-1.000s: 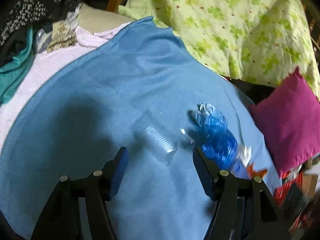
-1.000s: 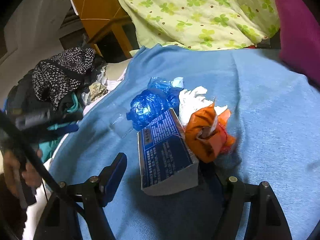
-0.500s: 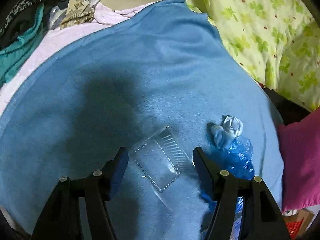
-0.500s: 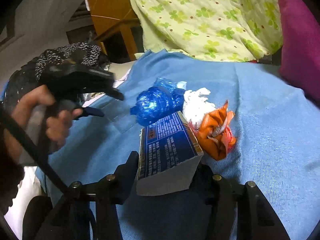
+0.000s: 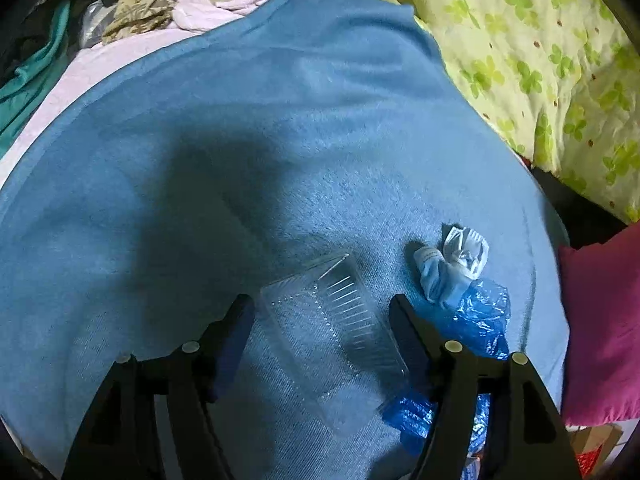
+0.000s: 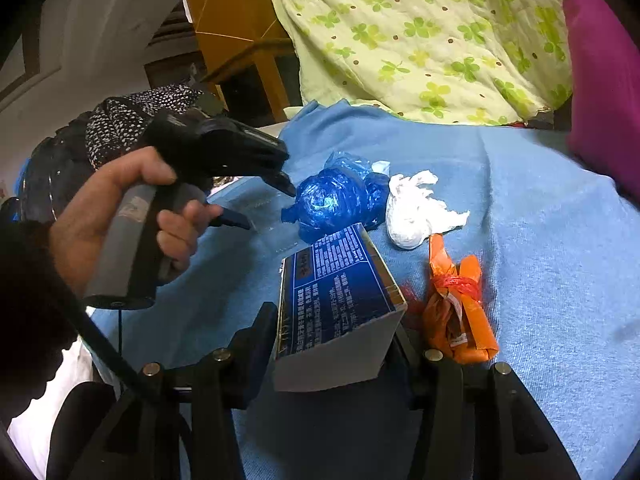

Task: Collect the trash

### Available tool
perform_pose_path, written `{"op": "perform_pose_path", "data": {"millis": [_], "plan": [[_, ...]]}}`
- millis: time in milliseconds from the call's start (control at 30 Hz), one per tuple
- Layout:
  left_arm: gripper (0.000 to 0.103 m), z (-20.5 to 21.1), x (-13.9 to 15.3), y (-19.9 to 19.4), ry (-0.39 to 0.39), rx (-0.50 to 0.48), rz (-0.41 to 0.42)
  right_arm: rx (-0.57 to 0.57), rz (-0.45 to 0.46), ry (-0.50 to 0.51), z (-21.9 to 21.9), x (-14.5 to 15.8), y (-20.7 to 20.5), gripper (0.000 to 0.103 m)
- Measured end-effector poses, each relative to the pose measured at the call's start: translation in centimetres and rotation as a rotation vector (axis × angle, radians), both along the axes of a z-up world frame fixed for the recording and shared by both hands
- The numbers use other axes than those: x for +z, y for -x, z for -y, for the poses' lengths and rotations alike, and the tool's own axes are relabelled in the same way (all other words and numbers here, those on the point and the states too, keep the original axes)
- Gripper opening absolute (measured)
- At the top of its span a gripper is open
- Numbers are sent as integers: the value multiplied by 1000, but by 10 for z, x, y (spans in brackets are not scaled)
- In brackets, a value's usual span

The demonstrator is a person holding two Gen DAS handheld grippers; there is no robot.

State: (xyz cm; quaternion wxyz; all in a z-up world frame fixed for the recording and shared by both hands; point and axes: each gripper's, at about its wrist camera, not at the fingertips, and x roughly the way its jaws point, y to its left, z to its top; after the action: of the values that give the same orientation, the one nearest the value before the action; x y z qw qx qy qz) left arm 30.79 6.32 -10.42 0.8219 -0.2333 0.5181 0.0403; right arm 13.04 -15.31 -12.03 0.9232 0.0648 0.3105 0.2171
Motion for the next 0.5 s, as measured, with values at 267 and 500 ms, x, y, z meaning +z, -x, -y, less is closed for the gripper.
{"op": "perform_pose_path", "data": {"millis": [267,500], "plan": [[67,0,2,3,-18,-38,30,-23,19,-34,12,5,2,53],[2,-13,-3,25,38,-77,31,-49,39,-52,18,15,13,53]]}}
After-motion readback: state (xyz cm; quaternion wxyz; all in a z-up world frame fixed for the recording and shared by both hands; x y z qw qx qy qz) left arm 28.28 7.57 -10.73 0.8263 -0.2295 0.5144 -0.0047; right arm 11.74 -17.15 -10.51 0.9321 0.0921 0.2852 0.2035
